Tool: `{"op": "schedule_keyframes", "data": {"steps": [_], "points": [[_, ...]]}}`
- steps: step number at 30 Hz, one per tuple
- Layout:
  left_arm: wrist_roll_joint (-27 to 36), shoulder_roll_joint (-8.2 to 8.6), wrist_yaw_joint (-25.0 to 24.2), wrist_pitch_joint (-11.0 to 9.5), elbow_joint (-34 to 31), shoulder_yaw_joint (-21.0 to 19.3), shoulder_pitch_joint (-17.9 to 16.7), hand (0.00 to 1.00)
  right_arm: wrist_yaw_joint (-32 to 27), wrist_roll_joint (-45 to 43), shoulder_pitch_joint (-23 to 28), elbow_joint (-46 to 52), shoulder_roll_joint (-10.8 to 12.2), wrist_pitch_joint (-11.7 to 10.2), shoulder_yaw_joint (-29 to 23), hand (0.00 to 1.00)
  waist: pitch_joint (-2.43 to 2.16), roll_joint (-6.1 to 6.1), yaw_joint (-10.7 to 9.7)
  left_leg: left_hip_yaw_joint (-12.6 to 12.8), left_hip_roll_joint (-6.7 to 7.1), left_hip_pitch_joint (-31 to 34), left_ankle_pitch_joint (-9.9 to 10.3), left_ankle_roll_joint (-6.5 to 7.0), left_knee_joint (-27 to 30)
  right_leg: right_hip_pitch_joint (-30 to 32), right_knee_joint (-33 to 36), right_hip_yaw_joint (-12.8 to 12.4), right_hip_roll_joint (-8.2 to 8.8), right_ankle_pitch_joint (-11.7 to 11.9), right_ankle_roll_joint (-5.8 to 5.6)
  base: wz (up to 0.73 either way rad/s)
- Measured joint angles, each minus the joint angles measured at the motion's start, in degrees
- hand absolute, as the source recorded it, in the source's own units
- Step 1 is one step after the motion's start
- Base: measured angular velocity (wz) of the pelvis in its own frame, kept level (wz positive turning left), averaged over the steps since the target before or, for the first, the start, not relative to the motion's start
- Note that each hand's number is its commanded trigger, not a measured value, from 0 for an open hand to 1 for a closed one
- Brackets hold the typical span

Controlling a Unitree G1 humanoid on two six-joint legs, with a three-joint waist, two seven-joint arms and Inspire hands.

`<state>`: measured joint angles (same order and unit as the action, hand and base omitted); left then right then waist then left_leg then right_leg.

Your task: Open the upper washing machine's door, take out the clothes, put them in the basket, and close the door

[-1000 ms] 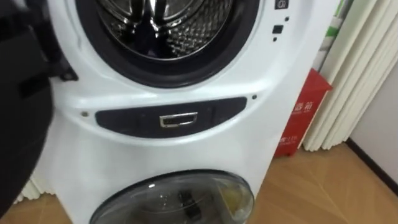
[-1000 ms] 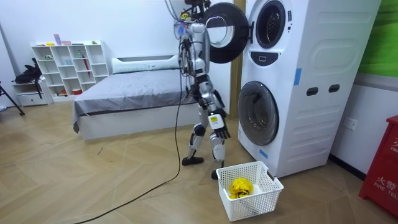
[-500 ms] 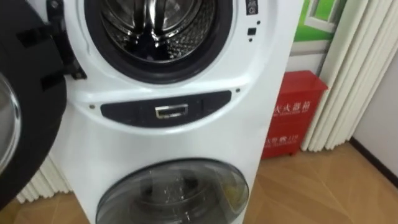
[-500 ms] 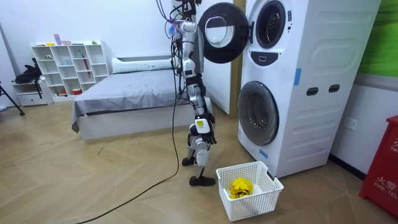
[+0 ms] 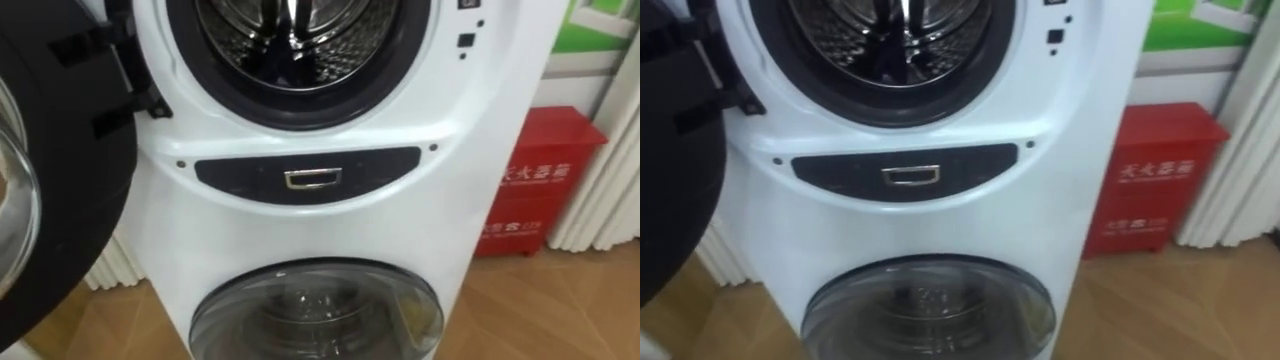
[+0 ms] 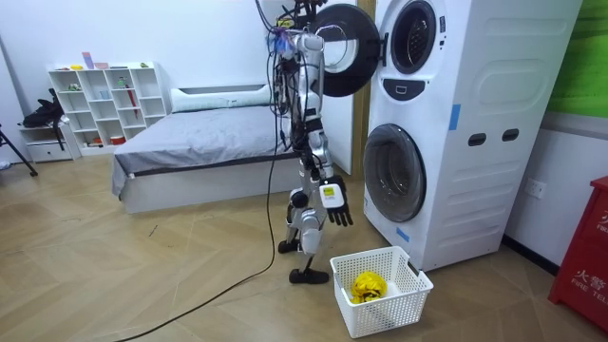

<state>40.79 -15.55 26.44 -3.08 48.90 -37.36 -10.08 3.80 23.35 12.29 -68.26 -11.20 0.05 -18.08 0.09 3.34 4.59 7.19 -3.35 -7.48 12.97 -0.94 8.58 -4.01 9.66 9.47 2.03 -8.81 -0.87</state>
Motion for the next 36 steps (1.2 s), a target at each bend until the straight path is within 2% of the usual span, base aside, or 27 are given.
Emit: {"op": "schedule_keyframes", "data": {"steps": [3,6,8,10,13,17,19,21,24,27,31,36], "points": [[0.0,-1.52,4.1,0.0,-6.4,-3.5,0.7,0.0,-0.2,-0.1,0.7,1.0,0.1,0.0,-0.8,0.0,0.1,1.11,0.9,-1.0,0.12,-0.1,0.0,-0.01,-0.2,-0.5,0.0,0.3,0.04,-0.3,-0.08,0.12],[-0.7,-3.82,8.2,-0.4,-13.8,-6.1,1.2,0.0,-0.7,-0.6,1.2,2.5,0.1,0.0,-1.7,0.0,-0.04,1.48,1.5,-1.6,0.38,-0.3,0.0,-0.02,-0.2,-0.7,0.1,0.9,0.34,-1.1,-0.11,0.12],[-1.7,-4.91,11.0,-1.3,-18.6,-7.4,1.8,0.0,-1.2,-1.1,1.7,3.2,0.1,-0.1,-1.6,0.0,-0.16,1.62,2.0,-1.9,0.46,-0.2,0.0,-0.03,-0.1,-0.7,0.1,0.9,0.42,-1.3,-0.16,0.08],[-2.6,-6.87,14.2,-2.3,-24.0,-8.0,1.8,0.0,-1.1,-0.6,2.3,3.9,0.2,-0.1,-1.6,0.0,-0.24,1.78,2.1,-2.2,0.56,-0.1,0.0,-0.02,-0.1,-0.6,0.1,1.5,0.54,-1.3,-0.19,0.07],[-3.4,-8.74,16.5,-3.5,-28.4,-9.0,2.0,0.0,-1.1,-0.4,2.8,3.7,0.3,-0.2,-1.6,0.0,-0.27,2.13,2.0,-2.6,0.73,-0.1,0.0,-0.01,0.1,-0.8,0.0,1.7,0.71,-1.3,-0.21,0.07],[-9.9,-9.56,17.1,-3.5,-33.1,-9.8,3.2,0.0,-0.8,-1.4,3.7,3.6,0.4,-0.7,-1.7,0.0,-0.35,2.31,2.0,-2.7,0.79,-0.3,0.0,-0.01,0.3,-1.1,0.1,1.8,0.81,-1.3,-0.23,0.0],[-13.3,-10.4,17.1,-3.3,-33.9,-9.8,3.3,0.0,0.2,-2.9,4.6,3.6,0.4,-1.2,-2.0,0.0,-0.2,2.03,1.9,-2.9,0.79,-0.4,0.0,0.0,0.3,-1.7,0.0,1.8,0.83,-1.3,-0.24,0.03],[-14.7,-10.43,17.2,-3.2,-35.8,-9.8,3.5,0.0,0.8,-4.2,4.9,2.9,0.4,-1.2,-2.3,0.0,-0.1,1.33,1.7,-3.4,0.9,-0.3,0.0,0.0,0.5,-1.9,-0.1,2.1,0.88,-1.4,-0.34,0.13],[-14.4,-10.63,17.2,-3.0,-37.2,-9.8,5.4,0.0,1.7,-5.1,5.3,3.5,0.4,-1.1,-2.4,0.0,0.13,0.43,1.6,-3.5,0.99,-0.1,0.0,0.05,0.9,-1.8,-0.2,2.1,0.95,-1.5,-0.49,0.09],[-14.4,-10.69,18.2,-2.1,-37.2,-9.6,8.1,0.0,2.8,-7.3,5.4,4.4,0.4,-1.1,-2.5,0.0,0.26,0.23,1.5,-4.2,1.01,0.1,0.1,0.13,1.1,-1.9,-0.2,2.1,0.92,-1.5,-0.49,0.05],[-16.2,-10.68,19.0,-2.1,-37.3,-8.7,8.5,0.0,3.9,-8.3,4.9,5.2,0.5,-1.2,-2.5,0.0,0.27,-0.07,-0.4,-5.9,1.33,1.3,0.1,0.14,2.1,-1.9,0.0,3.5,1.11,-1.5,-0.45,0.23],[-19.0,-10.67,20.0,-2.0,-39.7,-6.6,8.5,0.0,5.6,-8.7,4.3,5.6,0.5,-1.8,-1.8,0.0,0.4,-1.03,-1.0,-7.6,1.46,2.3,0.1,0.14,2.9,-2.0,-0.1,4.2,1.15,-1.4,-0.4,0.2]]}}
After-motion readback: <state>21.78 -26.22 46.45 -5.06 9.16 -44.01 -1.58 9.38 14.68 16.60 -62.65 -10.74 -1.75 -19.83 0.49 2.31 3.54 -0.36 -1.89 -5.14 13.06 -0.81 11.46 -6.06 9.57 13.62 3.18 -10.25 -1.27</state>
